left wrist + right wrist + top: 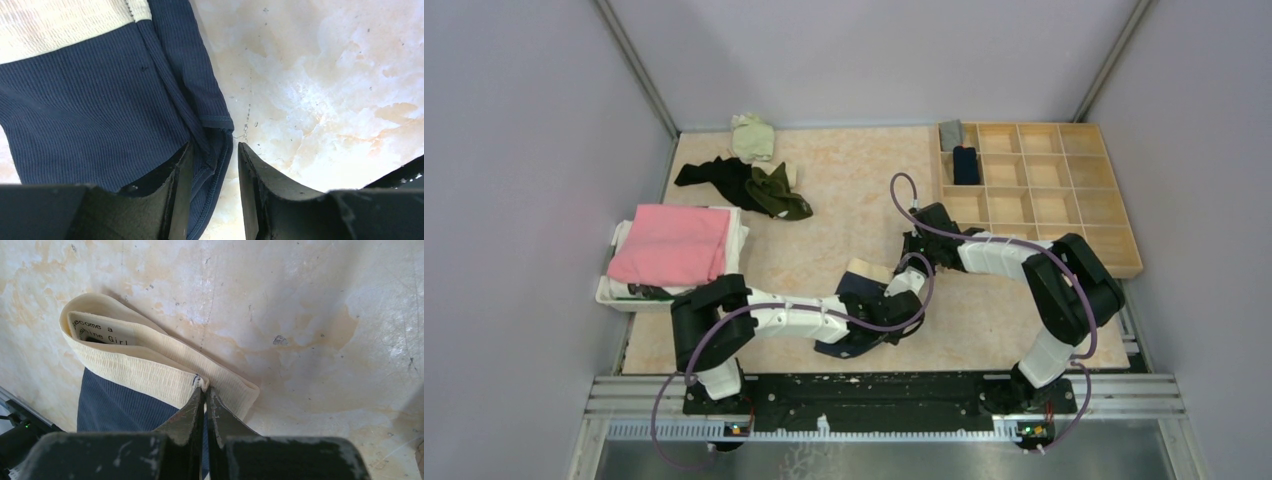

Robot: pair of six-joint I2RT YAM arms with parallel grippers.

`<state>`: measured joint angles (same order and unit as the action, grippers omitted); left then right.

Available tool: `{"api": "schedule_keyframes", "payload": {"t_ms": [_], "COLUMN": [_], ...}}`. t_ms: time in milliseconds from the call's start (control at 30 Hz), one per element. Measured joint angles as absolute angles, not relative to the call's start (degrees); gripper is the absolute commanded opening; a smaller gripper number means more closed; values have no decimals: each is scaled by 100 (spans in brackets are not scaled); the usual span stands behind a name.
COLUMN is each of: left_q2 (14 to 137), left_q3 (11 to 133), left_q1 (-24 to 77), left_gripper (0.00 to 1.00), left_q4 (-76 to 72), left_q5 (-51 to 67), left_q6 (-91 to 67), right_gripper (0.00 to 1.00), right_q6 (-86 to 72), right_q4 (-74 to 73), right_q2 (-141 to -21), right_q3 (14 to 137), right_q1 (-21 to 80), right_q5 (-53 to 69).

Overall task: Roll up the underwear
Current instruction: Fold the underwear at the center of the board.

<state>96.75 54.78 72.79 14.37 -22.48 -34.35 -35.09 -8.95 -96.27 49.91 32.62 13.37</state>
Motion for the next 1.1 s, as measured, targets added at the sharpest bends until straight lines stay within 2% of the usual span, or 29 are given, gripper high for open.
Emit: {"api": "schedule_keyframes", "payload": {"t_ms": [333, 500, 867, 1100], "left_q2": [9778, 9778, 9778, 9623], "left_q3": [5522, 5522, 5542, 5542], "left_q1": [7332, 7332, 7336, 7336], "left_gripper": [42, 37, 5, 0], "left_q4": [1715, 1785, 1815, 1833], "left_q5": [-2541, -2685, -2733, -2856], "left_q6": [-3518, -3590, -3614, -3621], "right_gripper": [0, 0, 0, 0], "right_q6": [-3503, -3498, -3496, -3505], "right_q4": [-895, -895, -893, -897], "right_q2": [-9627, -9627, -9627, -9413], "right_q3": [4991, 4991, 4991, 4991], "right_q1": [3247, 3247, 3247, 3245], "right_q5": [1341, 1341, 1352, 1514]}}
